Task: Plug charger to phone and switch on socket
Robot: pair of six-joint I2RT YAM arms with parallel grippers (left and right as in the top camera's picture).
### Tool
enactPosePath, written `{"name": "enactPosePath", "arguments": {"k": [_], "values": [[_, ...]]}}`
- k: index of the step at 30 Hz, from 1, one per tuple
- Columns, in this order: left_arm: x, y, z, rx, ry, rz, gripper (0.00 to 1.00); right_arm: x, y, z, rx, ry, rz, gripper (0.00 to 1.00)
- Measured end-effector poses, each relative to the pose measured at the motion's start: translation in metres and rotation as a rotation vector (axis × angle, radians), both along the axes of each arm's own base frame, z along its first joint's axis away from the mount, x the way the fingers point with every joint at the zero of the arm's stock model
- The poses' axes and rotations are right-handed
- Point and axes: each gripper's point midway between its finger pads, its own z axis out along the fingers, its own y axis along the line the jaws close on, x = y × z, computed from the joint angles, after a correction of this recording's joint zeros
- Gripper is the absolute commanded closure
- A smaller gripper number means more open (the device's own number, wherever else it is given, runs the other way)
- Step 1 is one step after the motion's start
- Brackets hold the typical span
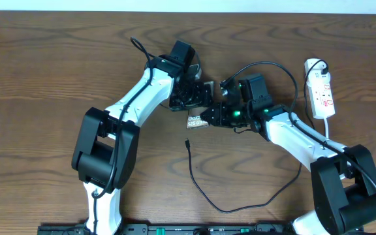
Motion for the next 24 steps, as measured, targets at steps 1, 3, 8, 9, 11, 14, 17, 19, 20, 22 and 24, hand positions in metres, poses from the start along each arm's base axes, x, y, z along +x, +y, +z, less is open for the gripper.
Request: {"name": "enactPosePath", "arguments": {"k": [1,3,8,9,11,14,17,19,20,22,24], "values": [[0.0,0.0,0.0,0.0,-0.001,-0.001,0.23,0.001,-0.001,-0.001,-0.006,0.002,-0.009,0.99],[0.001,0.0,0.001,-0.002,-0.005,0.0,0.23,0.002,-0.004,-0.005,-0.016,0.017,-0.033,0.99],[-0.003,-0.005,0.005,-0.02,-0.002,-0.013,0.15,0.007,-0.009,-0.008,-0.03,0.005,-0.052,0.99],[-0.002,-0.007,0.006,-0.022,-0.01,-0.017,0.15,0.006,-0.009,-0.009,-0.031,0.007,-0.05,0.99],[-0.002,-0.007,0.006,-0.022,-0.01,-0.016,0.15,0.007,-0.009,-0.009,-0.032,-0.004,-0.042,0.99],[-0.001,-0.005,0.008,-0.039,0.0,-0.009,0.15,0.01,-0.011,-0.007,-0.027,-0.024,-0.037,0.99],[0.001,-0.004,0.014,-0.105,0.026,-0.003,0.15,0.018,-0.017,0.0,0.01,-0.048,-0.041,0.99],[0.003,-0.001,0.02,-0.165,0.043,0.001,0.15,0.024,-0.02,0.007,0.043,-0.067,-0.041,0.99],[0.005,0.002,0.026,-0.217,0.057,0.002,0.15,0.027,-0.023,0.01,0.06,-0.076,-0.042,0.99],[0.009,0.008,0.034,-0.286,0.073,0.012,0.15,0.03,-0.028,0.012,0.075,-0.084,-0.043,0.99],[0.015,0.016,0.042,-0.348,0.083,0.028,0.15,0.03,-0.031,0.012,0.074,-0.087,-0.035,0.99]]}}
